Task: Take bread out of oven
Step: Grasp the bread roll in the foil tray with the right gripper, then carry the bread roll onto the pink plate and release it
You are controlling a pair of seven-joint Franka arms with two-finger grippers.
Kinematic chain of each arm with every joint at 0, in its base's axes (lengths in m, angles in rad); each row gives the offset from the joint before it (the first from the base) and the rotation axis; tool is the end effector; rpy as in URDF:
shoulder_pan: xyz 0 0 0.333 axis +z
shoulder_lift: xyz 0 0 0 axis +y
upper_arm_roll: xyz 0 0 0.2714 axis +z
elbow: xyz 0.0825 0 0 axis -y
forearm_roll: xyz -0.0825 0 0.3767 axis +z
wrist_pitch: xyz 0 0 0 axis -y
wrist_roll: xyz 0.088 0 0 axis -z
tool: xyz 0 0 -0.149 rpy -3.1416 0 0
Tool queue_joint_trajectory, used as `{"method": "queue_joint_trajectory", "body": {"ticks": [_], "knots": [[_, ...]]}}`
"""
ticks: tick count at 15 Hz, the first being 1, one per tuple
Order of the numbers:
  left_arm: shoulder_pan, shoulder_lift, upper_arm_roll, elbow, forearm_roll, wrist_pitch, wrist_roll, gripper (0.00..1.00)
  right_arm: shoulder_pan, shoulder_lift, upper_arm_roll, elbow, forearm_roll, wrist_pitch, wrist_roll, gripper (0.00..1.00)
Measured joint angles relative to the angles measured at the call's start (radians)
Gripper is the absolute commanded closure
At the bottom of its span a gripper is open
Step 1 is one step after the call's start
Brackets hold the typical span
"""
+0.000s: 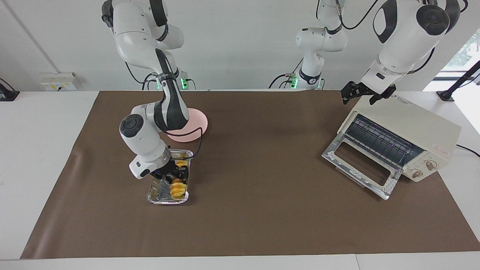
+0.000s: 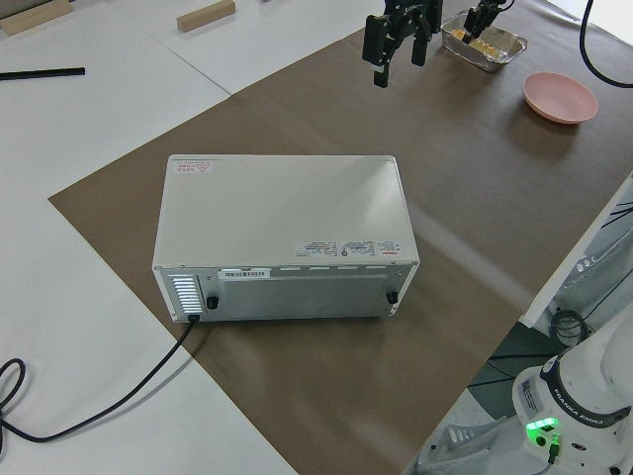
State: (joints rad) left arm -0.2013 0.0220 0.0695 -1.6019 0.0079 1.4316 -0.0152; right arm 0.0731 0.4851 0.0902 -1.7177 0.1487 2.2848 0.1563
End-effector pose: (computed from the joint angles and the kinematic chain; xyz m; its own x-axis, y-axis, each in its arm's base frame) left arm 0.5225 -0.0683 0.5019 0.9751 -0.1126 -0.1909 -0.1170 -0.9931 -0.0123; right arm 0.6432 0.1114 0.2394 0.9937 -0.1018 0.0476 -0.0923 -0.9810 -0.1706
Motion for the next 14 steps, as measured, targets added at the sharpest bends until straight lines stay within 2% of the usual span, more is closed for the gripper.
{"method": "queue_joint_trajectory", "body": {"ticks": [3,5,10,12,14], "knots": [[0.000,0.000,0.000,0.000,0.000,0.000,0.000,0.00,-0.003,-0.003,-0.002,0.007,0.000,-0.011,0.000,1.00],[0.000,0.000,0.000,0.000,0.000,0.000,0.000,0.00,-0.006,-0.013,-0.004,0.030,0.000,-0.065,0.000,1.00],[0.000,0.000,0.000,0.000,0.000,0.000,0.000,0.00,0.000,-0.116,-0.004,0.119,0.000,-0.325,0.028,1.00],[0.000,0.000,0.000,0.000,0.000,0.000,0.000,0.00,0.000,-0.178,-0.003,0.102,0.000,-0.439,0.062,1.00],[0.000,0.000,0.000,0.000,0.000,0.000,0.000,0.00,0.005,-0.236,0.001,0.033,0.000,-0.529,0.102,1.00]]}}
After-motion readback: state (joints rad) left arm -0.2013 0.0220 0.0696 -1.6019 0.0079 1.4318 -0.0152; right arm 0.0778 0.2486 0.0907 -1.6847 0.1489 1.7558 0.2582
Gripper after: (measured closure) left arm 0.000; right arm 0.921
